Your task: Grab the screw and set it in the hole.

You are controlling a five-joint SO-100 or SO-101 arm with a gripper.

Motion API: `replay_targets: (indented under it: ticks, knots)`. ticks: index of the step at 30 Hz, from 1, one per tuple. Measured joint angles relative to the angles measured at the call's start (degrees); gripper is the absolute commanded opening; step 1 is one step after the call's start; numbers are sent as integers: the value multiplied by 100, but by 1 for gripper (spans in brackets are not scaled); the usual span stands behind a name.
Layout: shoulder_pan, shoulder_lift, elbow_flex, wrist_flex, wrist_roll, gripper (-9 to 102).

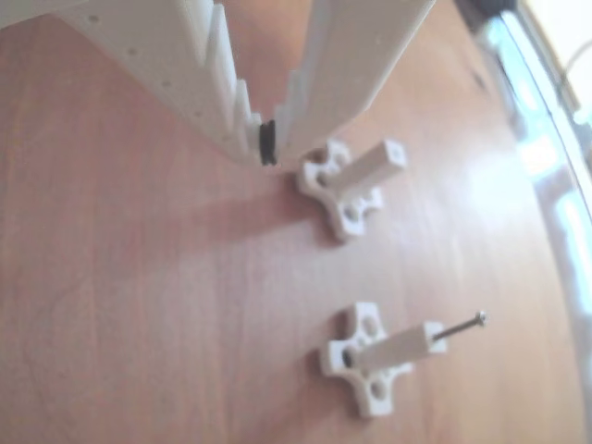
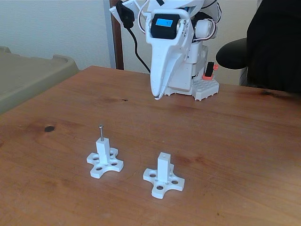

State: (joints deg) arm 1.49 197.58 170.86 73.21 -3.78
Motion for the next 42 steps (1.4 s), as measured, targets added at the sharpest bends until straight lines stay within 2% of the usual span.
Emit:
replay_targets:
  ticks: [11, 16, 23, 35, 42]
  knots:
    - [185, -316, 44, -202, -53, -4]
    - [272, -1002, -229, -264, -18, -4]
    - [272, -2206, -1213, -281, 44, -4]
    - [387, -4140, -3595, 501, 334, -4]
    - [396, -5054, -4289, 501, 413, -4]
